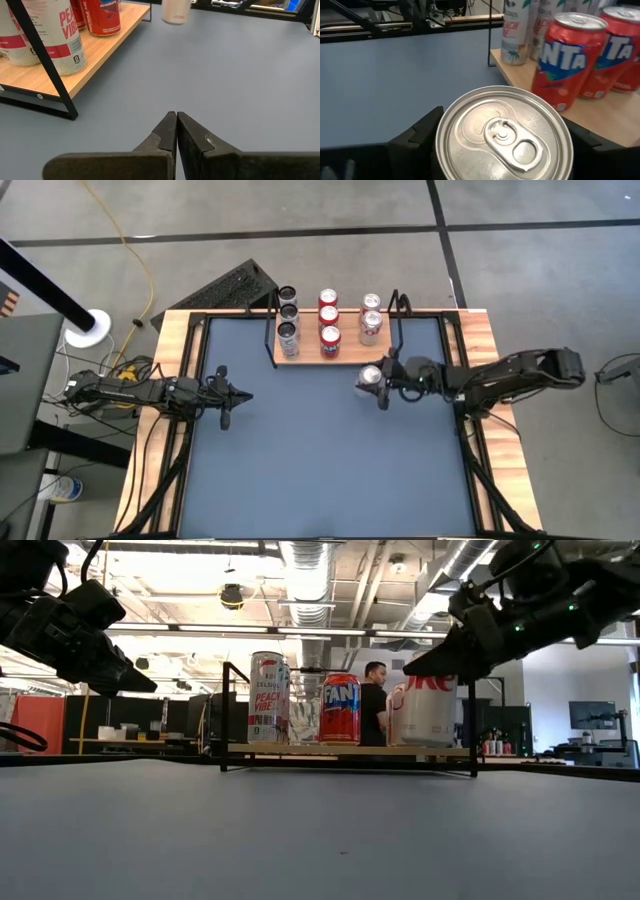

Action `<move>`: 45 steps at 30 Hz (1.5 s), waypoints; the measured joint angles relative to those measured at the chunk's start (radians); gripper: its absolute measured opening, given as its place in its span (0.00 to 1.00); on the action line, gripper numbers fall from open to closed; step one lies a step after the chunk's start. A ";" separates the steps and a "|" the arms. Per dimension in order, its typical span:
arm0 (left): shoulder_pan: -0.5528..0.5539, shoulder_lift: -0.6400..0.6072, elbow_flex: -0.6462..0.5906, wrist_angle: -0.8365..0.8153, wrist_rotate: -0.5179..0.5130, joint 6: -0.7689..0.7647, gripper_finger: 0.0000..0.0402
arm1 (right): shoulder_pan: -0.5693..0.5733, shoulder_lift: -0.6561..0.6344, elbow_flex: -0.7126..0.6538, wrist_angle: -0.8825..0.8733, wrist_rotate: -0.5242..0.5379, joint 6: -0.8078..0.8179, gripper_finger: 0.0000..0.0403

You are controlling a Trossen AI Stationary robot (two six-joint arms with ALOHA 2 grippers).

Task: Place canned beverage on shelf
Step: Put the red-silver soda can on the shelf aligned with the other red-silver soda cans

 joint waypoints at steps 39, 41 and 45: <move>0.000 0.000 0.000 0.000 0.000 0.000 0.00 | -0.396 0.144 0.197 -0.165 -0.237 -0.090 0.70; 0.000 0.000 0.000 0.000 0.000 0.000 0.00 | -0.396 0.151 0.197 -0.160 -0.237 -0.090 0.70; 0.000 0.000 0.000 0.000 0.000 0.000 0.00 | -0.396 0.153 0.197 -0.153 -0.235 -0.092 0.70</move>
